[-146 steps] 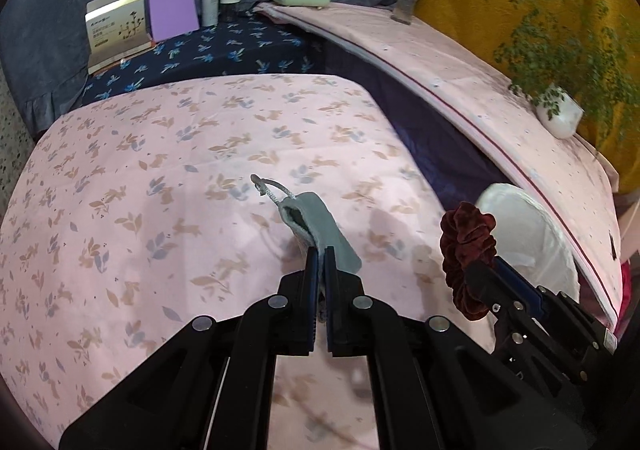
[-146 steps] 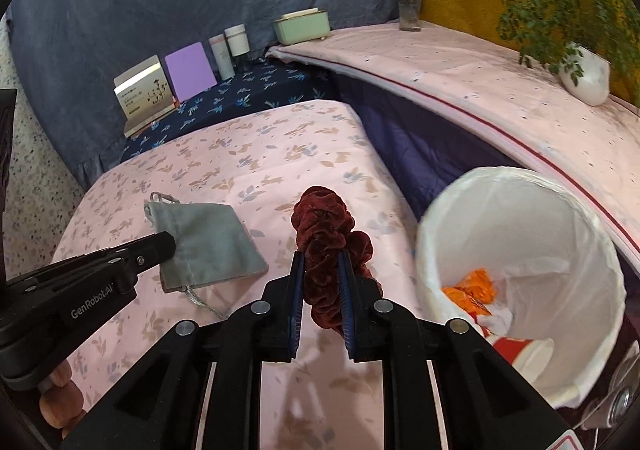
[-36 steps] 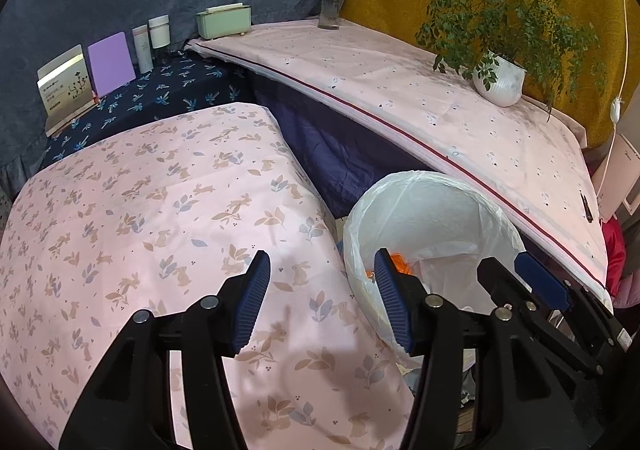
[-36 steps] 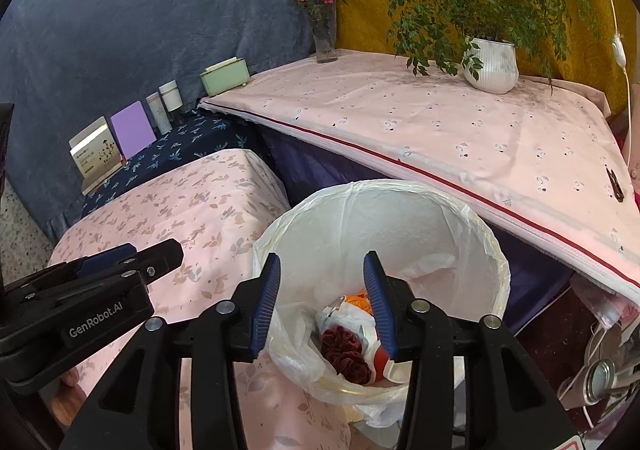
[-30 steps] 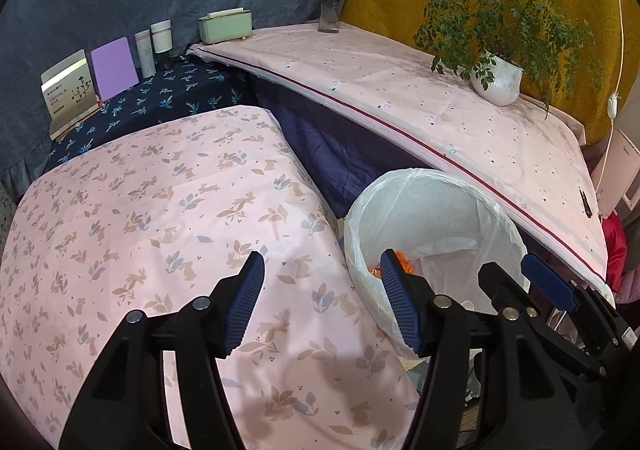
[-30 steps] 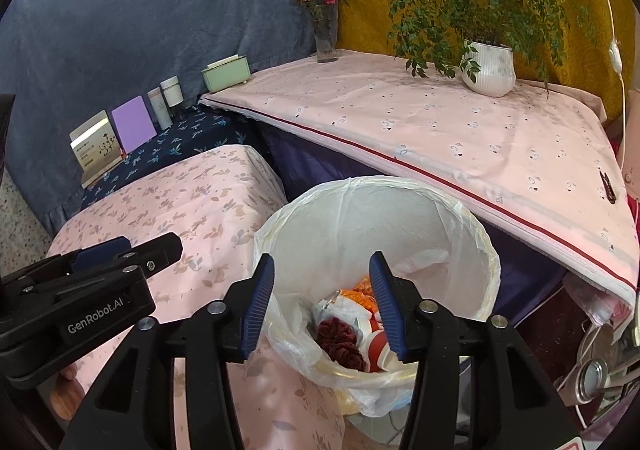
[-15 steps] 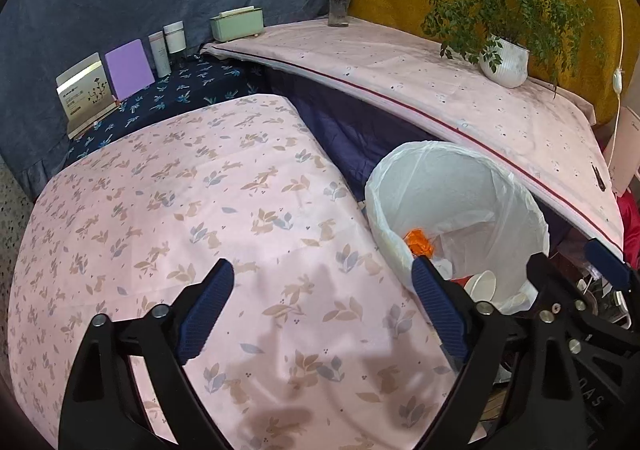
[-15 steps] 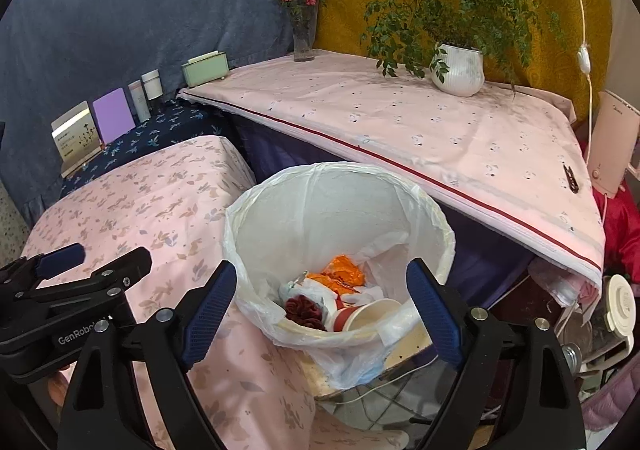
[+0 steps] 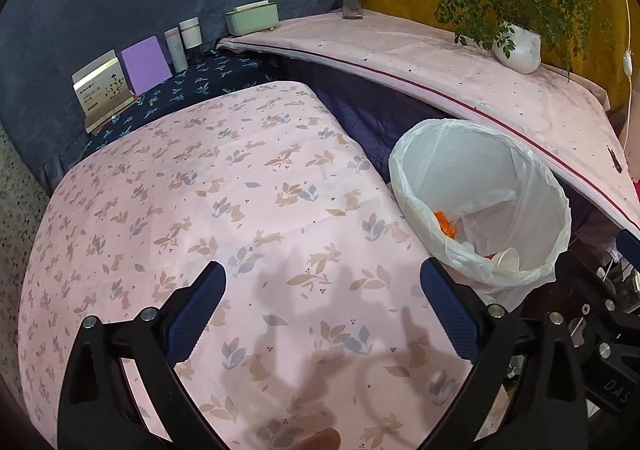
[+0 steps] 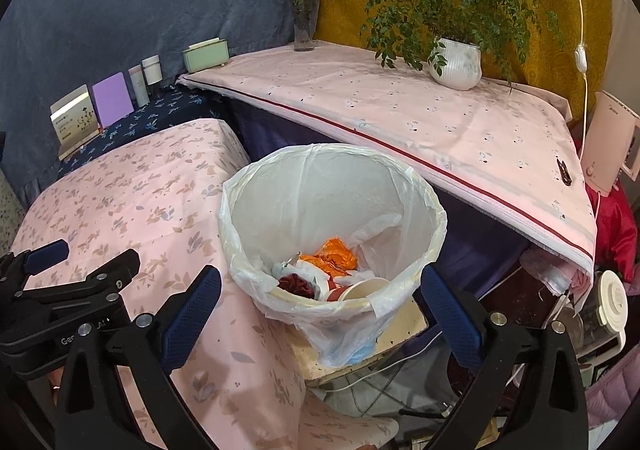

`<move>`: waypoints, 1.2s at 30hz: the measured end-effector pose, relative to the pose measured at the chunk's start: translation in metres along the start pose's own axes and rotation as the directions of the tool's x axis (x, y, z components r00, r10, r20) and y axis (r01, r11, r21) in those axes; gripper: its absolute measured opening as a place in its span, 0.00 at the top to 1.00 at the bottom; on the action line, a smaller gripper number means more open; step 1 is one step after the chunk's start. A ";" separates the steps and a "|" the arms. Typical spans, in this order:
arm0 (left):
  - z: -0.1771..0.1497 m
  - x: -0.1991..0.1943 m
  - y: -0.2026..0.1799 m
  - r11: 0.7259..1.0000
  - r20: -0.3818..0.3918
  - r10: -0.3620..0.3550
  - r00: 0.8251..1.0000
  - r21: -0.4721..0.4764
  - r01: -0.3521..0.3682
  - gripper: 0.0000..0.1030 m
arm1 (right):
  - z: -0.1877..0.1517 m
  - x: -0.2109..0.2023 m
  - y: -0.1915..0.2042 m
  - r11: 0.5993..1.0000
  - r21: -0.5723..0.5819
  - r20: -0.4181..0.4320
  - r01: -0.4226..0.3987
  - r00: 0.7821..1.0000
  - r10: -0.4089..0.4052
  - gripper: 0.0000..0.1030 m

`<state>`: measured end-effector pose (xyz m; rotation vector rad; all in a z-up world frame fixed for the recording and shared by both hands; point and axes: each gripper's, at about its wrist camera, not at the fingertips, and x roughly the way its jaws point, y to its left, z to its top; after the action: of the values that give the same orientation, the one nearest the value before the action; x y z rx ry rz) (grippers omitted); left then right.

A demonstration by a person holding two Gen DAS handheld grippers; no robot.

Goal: Collect trash

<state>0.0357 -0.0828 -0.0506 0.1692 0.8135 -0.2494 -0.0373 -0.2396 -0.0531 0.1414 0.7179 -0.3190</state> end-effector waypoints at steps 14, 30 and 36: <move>-0.011 -0.003 0.007 1.000 -0.002 0.014 1.000 -0.024 -0.014 0.09 | -0.012 -0.002 0.006 1.000 -0.025 -0.011 0.016 1.000 -0.016 0.06; -0.017 -0.003 0.013 0.999 -0.004 0.025 1.000 -0.047 -0.025 0.09 | -0.017 -0.001 0.008 0.999 -0.025 -0.019 0.028 0.999 -0.028 0.06; -0.017 -0.003 0.013 0.998 -0.003 0.028 1.000 -0.048 -0.028 0.09 | -0.018 0.001 0.009 0.999 -0.033 -0.022 0.032 0.999 -0.033 0.06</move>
<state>0.0257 -0.0657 -0.0594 0.1357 0.8179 -0.2036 -0.0446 -0.2267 -0.0674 0.1026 0.7476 -0.3368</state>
